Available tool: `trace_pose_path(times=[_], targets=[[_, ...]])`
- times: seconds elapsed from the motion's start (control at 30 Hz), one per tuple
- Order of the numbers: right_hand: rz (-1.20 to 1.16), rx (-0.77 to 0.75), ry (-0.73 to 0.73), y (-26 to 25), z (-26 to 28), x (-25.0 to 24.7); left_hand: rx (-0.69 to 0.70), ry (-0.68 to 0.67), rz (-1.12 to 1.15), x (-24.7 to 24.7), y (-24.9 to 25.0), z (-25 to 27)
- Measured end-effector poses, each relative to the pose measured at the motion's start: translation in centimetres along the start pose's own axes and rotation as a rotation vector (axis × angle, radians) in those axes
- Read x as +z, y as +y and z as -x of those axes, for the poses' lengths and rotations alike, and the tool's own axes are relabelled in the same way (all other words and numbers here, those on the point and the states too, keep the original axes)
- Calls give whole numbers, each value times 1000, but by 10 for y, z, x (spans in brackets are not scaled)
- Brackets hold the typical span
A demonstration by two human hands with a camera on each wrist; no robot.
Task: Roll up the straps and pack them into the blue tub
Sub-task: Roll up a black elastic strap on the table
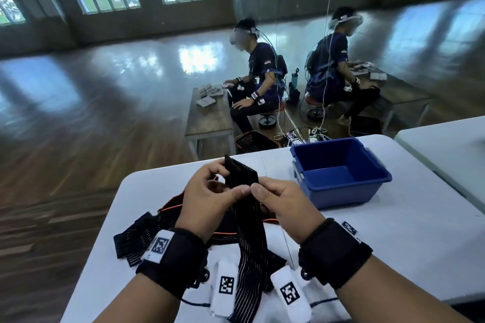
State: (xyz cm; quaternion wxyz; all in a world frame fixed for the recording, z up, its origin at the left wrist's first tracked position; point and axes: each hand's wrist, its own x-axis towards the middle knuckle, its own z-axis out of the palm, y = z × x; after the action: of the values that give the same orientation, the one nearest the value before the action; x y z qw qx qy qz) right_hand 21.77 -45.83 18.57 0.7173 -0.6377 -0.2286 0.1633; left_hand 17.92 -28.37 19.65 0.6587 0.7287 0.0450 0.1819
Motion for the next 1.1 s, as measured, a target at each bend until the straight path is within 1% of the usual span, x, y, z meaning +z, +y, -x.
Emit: trace_pose_path(times=[0.1,0.2,0.33,0.43,0.6,0.8,0.93,1.03,1.1], targets=[[-197,77,-12,-7,-7,1,67,-33,-85,-5,-6,-10],[-255,133,32,-12,-15,8,77,-55,-98,-9,-7,-18],[-246,126,148,-15,-24,16,100,-90,-128,-15,-10,-27],[-268,157,197,-16,-28,22,122,-123,-120,-19,-12,-30],[-283,178,221,-13,-32,26,134,-172,-116,-22,-16,-32],[-321,187,274,-16,-40,28,223,-189,-218,-18,-23,-31],[-258,195,288,-19,-48,19,244,-164,-276,-6,-19,-31],[-242,188,275,-25,-49,10,250,-152,-258,6,-13,-34],[-166,170,275,-29,-49,-1,248,-150,-245,17,-12,-37]])
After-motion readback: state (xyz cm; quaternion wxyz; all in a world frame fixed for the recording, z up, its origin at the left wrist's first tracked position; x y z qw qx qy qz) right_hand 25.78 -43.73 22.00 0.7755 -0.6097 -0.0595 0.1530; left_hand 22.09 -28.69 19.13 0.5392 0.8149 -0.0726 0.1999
